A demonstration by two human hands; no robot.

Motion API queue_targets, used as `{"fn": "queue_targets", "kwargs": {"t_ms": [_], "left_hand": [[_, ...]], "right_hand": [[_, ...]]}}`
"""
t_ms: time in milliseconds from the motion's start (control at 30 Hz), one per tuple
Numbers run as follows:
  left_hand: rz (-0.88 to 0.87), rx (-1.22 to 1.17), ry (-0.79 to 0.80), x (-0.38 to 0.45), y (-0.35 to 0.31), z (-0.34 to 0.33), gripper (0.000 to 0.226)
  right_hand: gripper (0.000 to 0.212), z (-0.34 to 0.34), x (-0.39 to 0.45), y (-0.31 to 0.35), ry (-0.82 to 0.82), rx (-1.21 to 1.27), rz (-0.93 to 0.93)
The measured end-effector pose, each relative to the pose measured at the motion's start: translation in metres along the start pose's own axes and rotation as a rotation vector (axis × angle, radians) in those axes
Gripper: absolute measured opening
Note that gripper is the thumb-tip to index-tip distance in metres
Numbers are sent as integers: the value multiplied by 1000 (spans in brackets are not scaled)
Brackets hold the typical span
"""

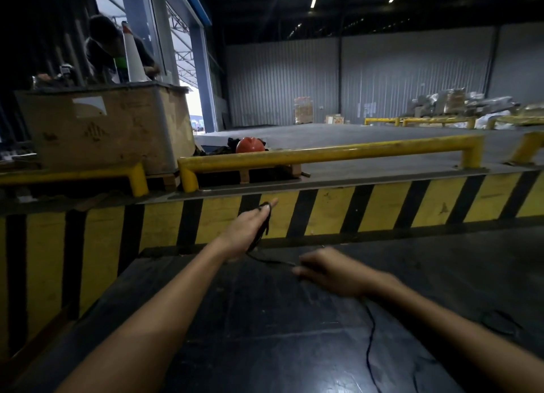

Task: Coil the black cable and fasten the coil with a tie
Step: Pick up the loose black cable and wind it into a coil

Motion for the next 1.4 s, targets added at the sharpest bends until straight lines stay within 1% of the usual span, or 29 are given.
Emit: {"fn": "queue_targets", "kwargs": {"t_ms": [67, 100, 133, 167, 233, 267, 333, 367, 400, 433, 467, 500, 533, 600, 667, 733, 767, 833, 867, 900, 933, 967, 1033, 1100, 1167, 1200, 1267, 1333, 1400], "left_hand": [[47, 266, 59, -10, 7, -1, 45], [94, 336, 112, -15, 10, -6, 45], [160, 356, 165, -21, 16, -11, 44], [234, 312, 223, -25, 22, -18, 42], [347, 61, 388, -32, 30, -38, 36], [365, -85, 473, -34, 30, -49, 35], [315, -361, 599, -32, 18, -69, 37], [272, -508, 629, -29, 6, -77, 40], [223, -649, 628, -24, -6, -82, 44], [169, -765, 595, -18, -17, -84, 46], [114, -833, 524, -11, -24, -83, 44], [73, -850, 439, -5, -27, -82, 41], [44, -818, 354, 2, -24, -78, 40], [12, -669, 214, 12, -10, -67, 41], [24, -495, 84, 16, 10, -47, 44], [39, -295, 13, 17, 24, -27, 46], [34, -173, 13, 16, 29, -20, 47], [43, 148, 88, 12, 35, -18, 47], [83, 290, 143, 8, 41, -20, 49], [141, 376, 195, 3, 46, -23, 51], [209, 392, 241, -4, 49, -27, 52], [279, 318, 284, -11, 50, -32, 51], [349, 16, 395, -23, 41, -47, 45], [323, -268, 504, -30, 22, -62, 43], [254, -511, 583, -32, 2, -72, 43], [212, -619, 591, -29, -8, -74, 43], [112, -792, 544, -22, -27, -73, 43], [26, -867, 415, -12, -40, -65, 40], [-35, -841, 280, -2, -44, -54, 38]], "right_hand": [[12, 41, -3, -23, -48, -28, -30], [10, 60, -5, -34, -106, -37, -42], [9, 78, -7, -44, -179, -40, -63], [8, 91, -8, -55, -261, -49, -92], [15, 105, -6, -71, -441, -78, -155], [17, 105, -5, -74, -511, -56, -187], [18, 85, -2, -78, -580, 79, -255], [18, 66, -1, -75, -563, 152, -268], [20, 41, 1, -67, -505, 183, -254], [23, 13, 3, -54, -431, 175, -207], [23, -16, 3, -38, -354, 164, -168], [20, -39, 1, -21, -300, 183, -149], [19, -55, -2, -5, -257, 210, -134], [25, -59, -5, 11, -168, 175, -116], [27, -45, -6, 6, -61, 70, -113], [24, -17, -9, -9, -21, -12, -118], [22, -1, -10, -18, -21, -50, -122], [15, 36, -11, -35, -60, -105, -141], [11, 56, -12, -43, -117, -112, -150], [10, 77, -13, -50, -196, -98, -156], [8, 96, -14, -57, -280, -66, -161], [5, 109, -15, -63, -359, -31, -167], [10, 122, -15, -75, -502, 15, -188], [16, 118, -11, -81, -610, 24, -224], [17, 100, -8, -81, -639, 92, -277], [16, 86, -7, -79, -621, 175, -291], [24, 46, -4, -60, -510, 270, -270], [25, -4, 1, -36, -320, 201, -211], [19, -49, 1, -7, -144, 47, -127]]}}
Point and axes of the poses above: each hand's wrist, its own x-axis towards the middle knuckle, its own z-axis out of the back of the hand, y = z × x, the point moved 6 cm from there along x, towards the middle knuckle, and after that the axes turned 12 degrees about -x, right-handed, at the moved point
